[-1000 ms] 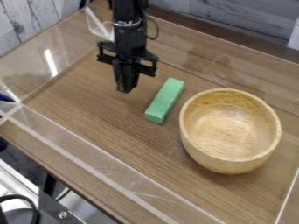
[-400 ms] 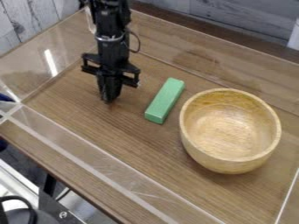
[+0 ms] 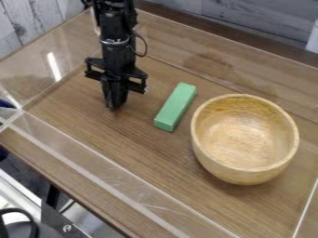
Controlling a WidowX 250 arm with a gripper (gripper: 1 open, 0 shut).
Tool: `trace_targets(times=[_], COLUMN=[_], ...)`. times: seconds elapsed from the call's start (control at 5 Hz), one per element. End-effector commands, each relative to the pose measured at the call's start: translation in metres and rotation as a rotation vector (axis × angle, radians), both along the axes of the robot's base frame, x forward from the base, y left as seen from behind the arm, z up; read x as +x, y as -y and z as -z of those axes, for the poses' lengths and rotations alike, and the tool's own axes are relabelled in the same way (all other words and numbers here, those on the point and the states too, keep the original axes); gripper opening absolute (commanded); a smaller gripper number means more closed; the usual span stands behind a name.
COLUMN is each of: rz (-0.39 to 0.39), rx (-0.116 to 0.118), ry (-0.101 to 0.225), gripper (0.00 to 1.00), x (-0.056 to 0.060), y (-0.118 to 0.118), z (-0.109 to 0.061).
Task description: Remove the green block from inside the brown bowl and put it on the table
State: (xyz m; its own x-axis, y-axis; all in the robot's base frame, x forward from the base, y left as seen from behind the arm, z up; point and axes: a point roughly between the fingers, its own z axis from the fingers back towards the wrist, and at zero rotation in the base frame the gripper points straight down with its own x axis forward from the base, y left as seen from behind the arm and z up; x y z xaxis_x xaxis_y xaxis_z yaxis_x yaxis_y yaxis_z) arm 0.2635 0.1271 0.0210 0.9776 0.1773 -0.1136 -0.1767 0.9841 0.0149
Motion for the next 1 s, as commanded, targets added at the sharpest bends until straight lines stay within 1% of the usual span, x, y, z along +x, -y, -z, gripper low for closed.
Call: trace_targets(times=[0.0, 0.2, 0.4, 0.6, 0.8], rz=[-0.006, -0.008, -0.013, -0.018, -0.02], rx=[0.01, 0.002, -0.014, -0.022, -0.023], ry=[0.031, 0.031, 0.07, 0.127, 0.124], gripper=[1.0, 1.0, 1.0, 1.0, 1.0], x=[0.005, 0.004, 0.005, 0.005, 0.002], y=[-0.004, -0.002, -0.001, 0.002, 0.003], z=[-0.013, -0.018, -0.043, -0.078, -0.074])
